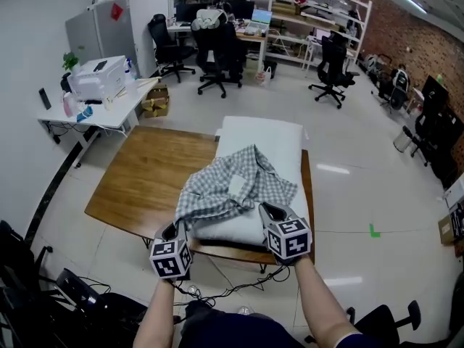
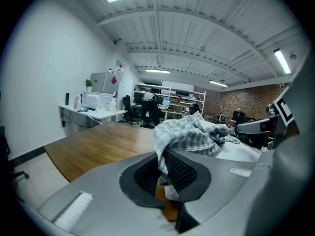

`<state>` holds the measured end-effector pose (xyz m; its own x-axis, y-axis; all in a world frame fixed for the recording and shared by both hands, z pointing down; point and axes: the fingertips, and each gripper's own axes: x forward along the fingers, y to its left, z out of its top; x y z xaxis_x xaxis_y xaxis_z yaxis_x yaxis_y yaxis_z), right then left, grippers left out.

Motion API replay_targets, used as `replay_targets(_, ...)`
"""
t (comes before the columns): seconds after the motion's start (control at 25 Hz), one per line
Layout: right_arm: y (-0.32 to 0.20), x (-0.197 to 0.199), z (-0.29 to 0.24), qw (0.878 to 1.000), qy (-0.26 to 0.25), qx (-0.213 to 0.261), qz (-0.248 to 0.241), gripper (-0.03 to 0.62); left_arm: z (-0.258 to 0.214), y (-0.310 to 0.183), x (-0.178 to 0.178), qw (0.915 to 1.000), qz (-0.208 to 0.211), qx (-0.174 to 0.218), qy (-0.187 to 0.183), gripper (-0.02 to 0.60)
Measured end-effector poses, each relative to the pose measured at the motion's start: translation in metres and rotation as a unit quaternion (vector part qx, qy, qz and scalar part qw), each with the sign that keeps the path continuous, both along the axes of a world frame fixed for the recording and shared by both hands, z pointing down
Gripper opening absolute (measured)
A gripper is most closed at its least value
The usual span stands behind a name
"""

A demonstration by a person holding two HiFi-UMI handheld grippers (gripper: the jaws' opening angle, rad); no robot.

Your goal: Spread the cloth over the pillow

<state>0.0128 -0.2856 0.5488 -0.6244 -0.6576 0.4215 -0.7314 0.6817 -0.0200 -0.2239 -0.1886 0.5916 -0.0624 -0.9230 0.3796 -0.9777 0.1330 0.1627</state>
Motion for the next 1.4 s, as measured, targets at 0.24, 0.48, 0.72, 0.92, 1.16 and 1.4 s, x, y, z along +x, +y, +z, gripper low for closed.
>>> replay_targets(0.24,-0.02,-0.022,0.016,0.999,0.018,-0.014,-0.025,0.187,-0.001,-0.001,-0.018,0.9999,-0.014,-0.003,-0.007,0.018)
replay_targets(0.48,-0.007,-0.061,0.01,0.996,-0.006,-0.034,-0.082,0.187,0.003,-0.001,-0.028,0.9998,-0.016,-0.008,-0.01,0.018)
replay_targets(0.72,0.013,-0.092,0.019,0.991,0.014,-0.039,-0.131,0.187,0.002,-0.003,-0.03,0.9998,-0.014,-0.01,-0.012,0.018)
replay_targets(0.92,0.02,-0.106,0.021,0.988,0.025,-0.028,-0.147,0.187,0.003,-0.001,-0.032,0.9998,-0.01,-0.012,-0.012,0.018)
replay_targets(1.16,0.039,-0.128,0.016,0.981,0.042,-0.011,-0.187,0.22,0.001,-0.002,-0.034,0.9997,-0.007,-0.015,-0.015,0.018)
replay_targets(1.4,0.025,-0.128,0.018,0.984,0.093,0.03,-0.147,0.057,-0.002,-0.003,-0.033,0.9998,0.001,-0.011,-0.019,0.018)
